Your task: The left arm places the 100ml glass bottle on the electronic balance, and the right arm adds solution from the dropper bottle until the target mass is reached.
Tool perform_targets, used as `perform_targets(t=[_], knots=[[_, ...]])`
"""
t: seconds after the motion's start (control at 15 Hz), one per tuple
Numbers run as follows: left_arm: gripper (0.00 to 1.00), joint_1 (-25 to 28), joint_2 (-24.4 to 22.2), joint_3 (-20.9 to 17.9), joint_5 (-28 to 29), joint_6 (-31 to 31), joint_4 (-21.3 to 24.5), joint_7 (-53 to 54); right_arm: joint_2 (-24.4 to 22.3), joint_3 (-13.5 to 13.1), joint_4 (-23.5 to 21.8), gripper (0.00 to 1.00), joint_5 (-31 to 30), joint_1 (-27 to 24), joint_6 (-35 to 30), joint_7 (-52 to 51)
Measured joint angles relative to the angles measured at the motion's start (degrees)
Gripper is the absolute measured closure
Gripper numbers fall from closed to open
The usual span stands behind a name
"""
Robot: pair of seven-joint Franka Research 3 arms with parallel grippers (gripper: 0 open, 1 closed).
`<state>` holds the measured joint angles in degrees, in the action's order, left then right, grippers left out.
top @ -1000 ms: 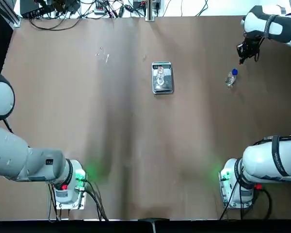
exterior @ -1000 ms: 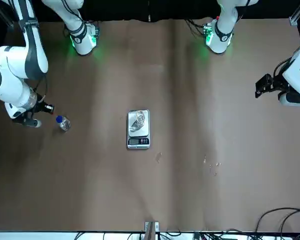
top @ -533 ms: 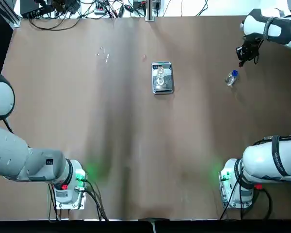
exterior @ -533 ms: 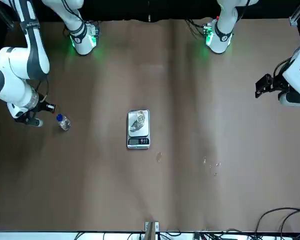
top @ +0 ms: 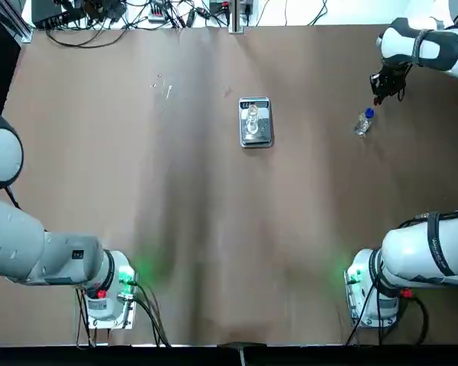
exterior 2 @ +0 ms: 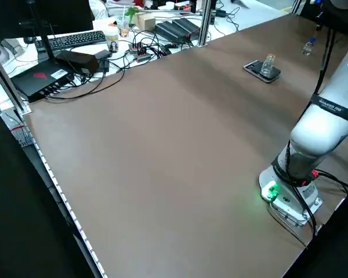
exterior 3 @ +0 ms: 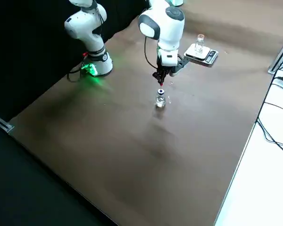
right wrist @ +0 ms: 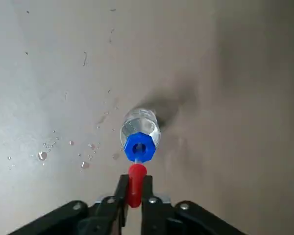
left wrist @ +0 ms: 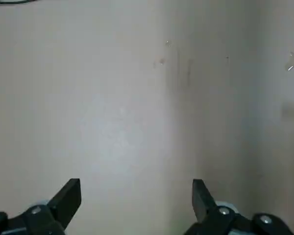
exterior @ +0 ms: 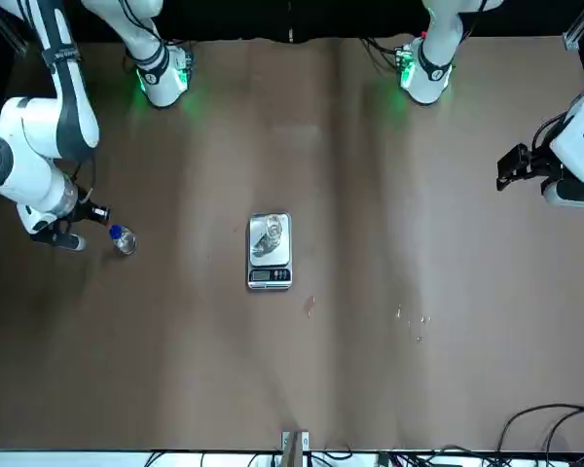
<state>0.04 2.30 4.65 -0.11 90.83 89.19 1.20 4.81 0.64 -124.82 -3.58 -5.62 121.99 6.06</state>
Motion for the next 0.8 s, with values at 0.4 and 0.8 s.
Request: perform_targets(t=[0.4,0.8], knots=[[0.00,0.00,0.00,0.00,0.00,0.00,0.00,0.00,0.08,0.01,0.20,0.27,-0.01,0.00,0.00,0.02],[0.00,0.00,0.00,0.00,0.00,0.00,0.02,0.00,-0.77,0.24,8.84,0.17,0.15,1.11,-9.70,0.05]])
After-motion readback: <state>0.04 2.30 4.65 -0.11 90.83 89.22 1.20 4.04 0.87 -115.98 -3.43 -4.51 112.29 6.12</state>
